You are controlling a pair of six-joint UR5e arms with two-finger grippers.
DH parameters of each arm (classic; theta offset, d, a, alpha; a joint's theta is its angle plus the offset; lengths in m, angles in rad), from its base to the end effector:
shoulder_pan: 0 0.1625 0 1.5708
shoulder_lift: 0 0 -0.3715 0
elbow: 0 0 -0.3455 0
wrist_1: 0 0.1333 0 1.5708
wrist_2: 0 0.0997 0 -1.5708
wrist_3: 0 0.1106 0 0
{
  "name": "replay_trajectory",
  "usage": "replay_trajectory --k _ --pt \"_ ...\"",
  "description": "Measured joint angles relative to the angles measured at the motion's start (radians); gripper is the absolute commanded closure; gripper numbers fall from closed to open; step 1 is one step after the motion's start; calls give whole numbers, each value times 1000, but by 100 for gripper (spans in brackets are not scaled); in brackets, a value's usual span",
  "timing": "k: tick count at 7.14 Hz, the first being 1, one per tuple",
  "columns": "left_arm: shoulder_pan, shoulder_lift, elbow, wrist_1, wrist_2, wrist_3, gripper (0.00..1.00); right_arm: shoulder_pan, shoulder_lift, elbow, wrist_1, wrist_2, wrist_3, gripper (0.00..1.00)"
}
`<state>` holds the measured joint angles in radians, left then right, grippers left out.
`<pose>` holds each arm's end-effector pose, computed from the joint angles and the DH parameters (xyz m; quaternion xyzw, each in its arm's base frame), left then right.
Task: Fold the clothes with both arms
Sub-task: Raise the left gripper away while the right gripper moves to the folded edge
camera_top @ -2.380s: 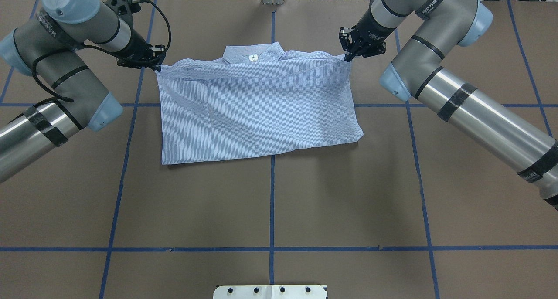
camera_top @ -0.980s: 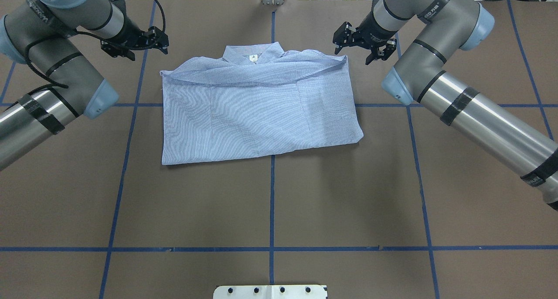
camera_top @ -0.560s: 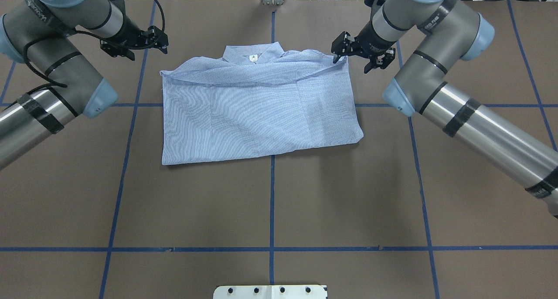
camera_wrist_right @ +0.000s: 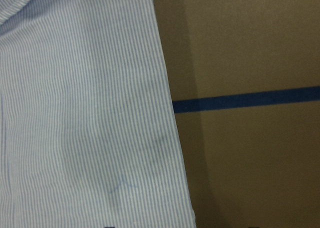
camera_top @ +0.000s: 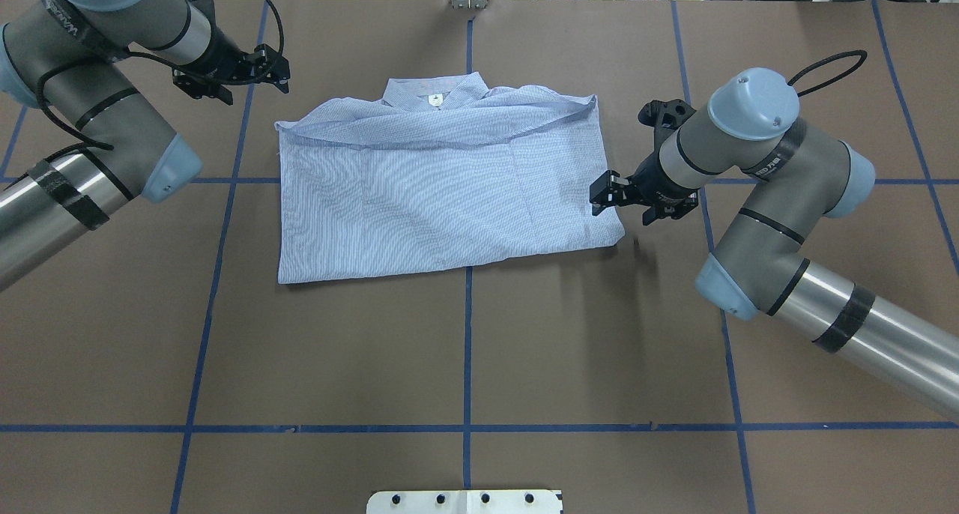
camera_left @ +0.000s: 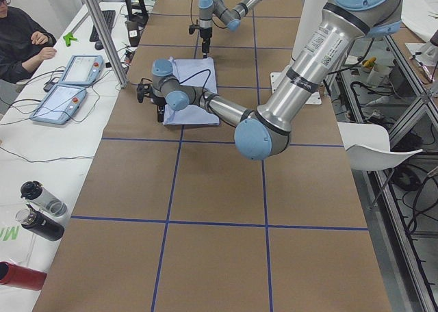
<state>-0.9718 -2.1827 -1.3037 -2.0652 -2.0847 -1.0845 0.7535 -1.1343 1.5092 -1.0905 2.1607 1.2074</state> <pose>0.3164 -0.6035 0.3400 0.0894 0.4485 -0.1118 0.8823 -0.3982 -0.4720 0.3577 -0.0141 -0.4767 0.0505 0.8775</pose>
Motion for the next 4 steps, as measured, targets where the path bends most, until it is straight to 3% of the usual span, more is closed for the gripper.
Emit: replay_trajectory --k 2,3,4 --pt "0 0 0 -1 0 0 1 -15 2 -4 0 -2 0 81" --pt "0 0 0 -1 0 0 1 -17 3 -5 0 -4 0 100" --pt "0 0 0 -1 0 0 1 -20 3 -5 1 -10 0 100"
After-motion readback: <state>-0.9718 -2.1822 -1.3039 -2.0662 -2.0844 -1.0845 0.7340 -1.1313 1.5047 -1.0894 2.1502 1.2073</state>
